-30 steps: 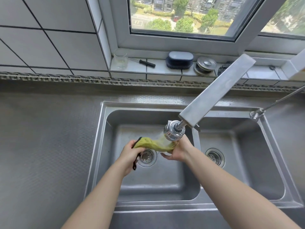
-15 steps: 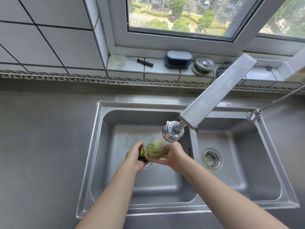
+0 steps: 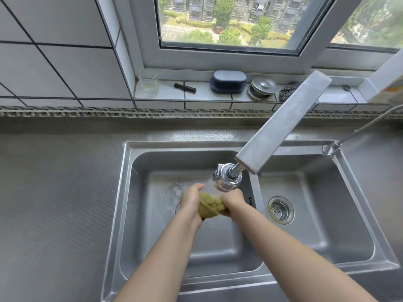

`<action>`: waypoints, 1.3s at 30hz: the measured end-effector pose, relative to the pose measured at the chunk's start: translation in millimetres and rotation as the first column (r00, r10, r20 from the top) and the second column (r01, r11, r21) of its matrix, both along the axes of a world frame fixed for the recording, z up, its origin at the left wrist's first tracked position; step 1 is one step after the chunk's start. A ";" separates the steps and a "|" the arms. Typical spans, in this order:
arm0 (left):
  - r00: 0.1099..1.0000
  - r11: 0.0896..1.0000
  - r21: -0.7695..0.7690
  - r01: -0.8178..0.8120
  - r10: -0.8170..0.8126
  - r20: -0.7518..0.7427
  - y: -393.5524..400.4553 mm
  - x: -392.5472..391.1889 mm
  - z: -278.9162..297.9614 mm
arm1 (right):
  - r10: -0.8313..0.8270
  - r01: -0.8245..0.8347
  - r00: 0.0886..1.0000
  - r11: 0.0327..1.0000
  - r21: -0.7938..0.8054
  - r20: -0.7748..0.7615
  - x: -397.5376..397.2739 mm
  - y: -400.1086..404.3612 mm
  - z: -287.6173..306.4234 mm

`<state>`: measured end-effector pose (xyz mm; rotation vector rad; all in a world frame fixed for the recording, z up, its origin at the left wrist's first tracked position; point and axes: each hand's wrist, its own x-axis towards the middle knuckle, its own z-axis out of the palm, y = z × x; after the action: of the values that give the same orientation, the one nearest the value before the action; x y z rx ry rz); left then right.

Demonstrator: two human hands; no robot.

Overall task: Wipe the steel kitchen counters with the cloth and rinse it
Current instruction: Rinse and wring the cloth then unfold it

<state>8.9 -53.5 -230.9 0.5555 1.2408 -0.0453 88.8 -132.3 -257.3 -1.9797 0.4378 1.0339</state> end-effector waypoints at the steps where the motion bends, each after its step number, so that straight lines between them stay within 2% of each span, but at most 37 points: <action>1: 0.999 0.999 -0.039 0.015 -0.013 0.039 8.7 -4.9 -2.4 | -0.044 0.048 0.998 0.996 0.078 -0.051 3.9 -1.7 2.6; 3: 0.996 0.997 -0.073 0.033 -0.027 0.081 23.3 -16.3 -6.6 | -0.026 0.043 0.994 0.986 0.161 -0.110 11.0 -6.7 6.4; 5: 0.996 0.999 -0.020 0.050 -0.049 0.077 32.4 -26.1 -14.8 | 0.115 -0.080 0.979 0.976 0.203 -0.169 15.6 -11.6 11.0; 8: 0.999 0.990 0.141 0.029 -0.031 0.009 38.2 -38.8 -28.8 | 0.394 -0.381 0.900 0.919 0.102 -0.184 19.5 -14.6 19.1; 10: 0.999 0.984 0.174 -0.050 0.053 -0.012 41.6 -46.3 -34.2 | 0.521 -0.525 0.825 0.850 0.045 -0.219 21.0 -15.8 22.9; 11: 0.993 0.978 0.173 -0.115 0.118 -0.009 44.0 -48.8 -38.8 | 0.533 -0.535 0.807 0.842 0.067 -0.254 20.9 -15.7 23.8; 13: 0.980 0.964 0.178 -0.196 0.199 -0.001 47.0 -51.0 -42.9 | 0.482 -0.458 0.827 0.876 0.148 -0.291 17.2 -15.0 26.4; 15: 0.973 0.961 0.153 -0.230 0.228 0.030 47.2 -51.8 -42.4 | 0.444 -0.410 0.869 0.893 0.185 -0.221 15.0 -13.6 26.4; 17: 0.980 0.971 0.137 -0.197 0.198 0.011 45.1 -52.1 -41.1 | 0.357 -0.315 0.922 0.917 0.243 -0.151 14.3 -11.4 27.1; 20: 0.991 0.990 0.103 -0.101 0.109 -0.072 38.6 -51.5 -38.3 | 0.114 -0.048 0.981 0.927 0.371 -0.158 8.1 -5.7 30.6; 21: 0.994 0.995 0.070 -0.072 0.077 -0.082 35.2 -49.6 -36.2 | 0.101 -0.035 0.984 0.919 0.392 -0.148 3.5 -4.7 33.6; 24: 0.998 1.000 -0.005 -0.007 0.007 -0.066 23.8 -37.9 -31.8 | 0.240 -0.188 0.969 0.876 0.444 -0.064 -24.0 -1.0 40.7; 25: 0.998 1.000 0.005 0.008 -0.008 -0.064 19.7 -33.7 -32.2 | 0.255 -0.233 0.967 0.872 0.430 0.006 -36.2 0.5 41.9; 26: 0.999 1.000 0.017 0.017 -0.016 -0.044 15.4 -28.8 -31.8 | 0.272 -0.310 0.950 0.880 0.361 0.153 -46.5 2.9 39.6; 27: 0.999 0.999 0.038 0.032 -0.031 -0.022 10.6 -23.5 -30.8 | 0.319 -0.411 0.885 0.878 0.246 0.338 -54.7 5.0 34.9; 28: 0.999 0.998 0.046 0.036 -0.037 0.013 5.7 -18.1 -29.6 | 0.379 -0.487 0.782 0.867 0.106 0.496 -60.9 6.6 29.6; 30: 0.997 0.999 0.026 0.030 -0.032 0.072 -5.1 -8.9 -22.1 | 0.454 -0.523 0.622 0.847 -0.094 0.638 -61.3 8.1 26.5; 31: 0.997 0.998 0.027 0.054 -0.055 0.047 -10.5 -5.3 -17.7 | 0.473 -0.505 0.621 0.851 -0.142 0.625 -57.4 8.0 30.3; 33: 1.000 0.992 -0.129 0.012 -0.008 0.029 -18.2 0.6 -11.3 | 0.339 -0.341 0.769 0.935 -0.101 0.541 -41.9 3.3 31.8; 34: 0.997 0.980 -0.194 0.037 -0.024 0.073 -21.2 2.6 -6.2 | 0.269 -0.261 0.829 0.961 -0.087 0.490 -32.9 0.5 28.7; 35: 0.989 0.972 -0.222 0.079 -0.049 0.139 -23.1 5.0 -3.5 | 0.268 -0.243 0.856 0.963 -0.113 0.442 -25.3 -1.6 28.0; 37: 0.963 0.954 -0.278 0.117 -0.041 0.265 -19.4 6.7 -0.2 | 0.368 -0.301 0.854 0.926 -0.228 0.369 -10.7 -5.4 22.8; 39: 0.961 0.956 -0.268 0.119 -0.043 0.271 -5.6 1.6 -0.5 | 0.353 -0.261 0.875 0.920 -0.292 0.332 1.9 -8.9 14.8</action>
<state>10.5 -59.1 -231.4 0.3494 0.9307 -0.2096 90.7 -141.1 -242.5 -2.4612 0.0276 0.7799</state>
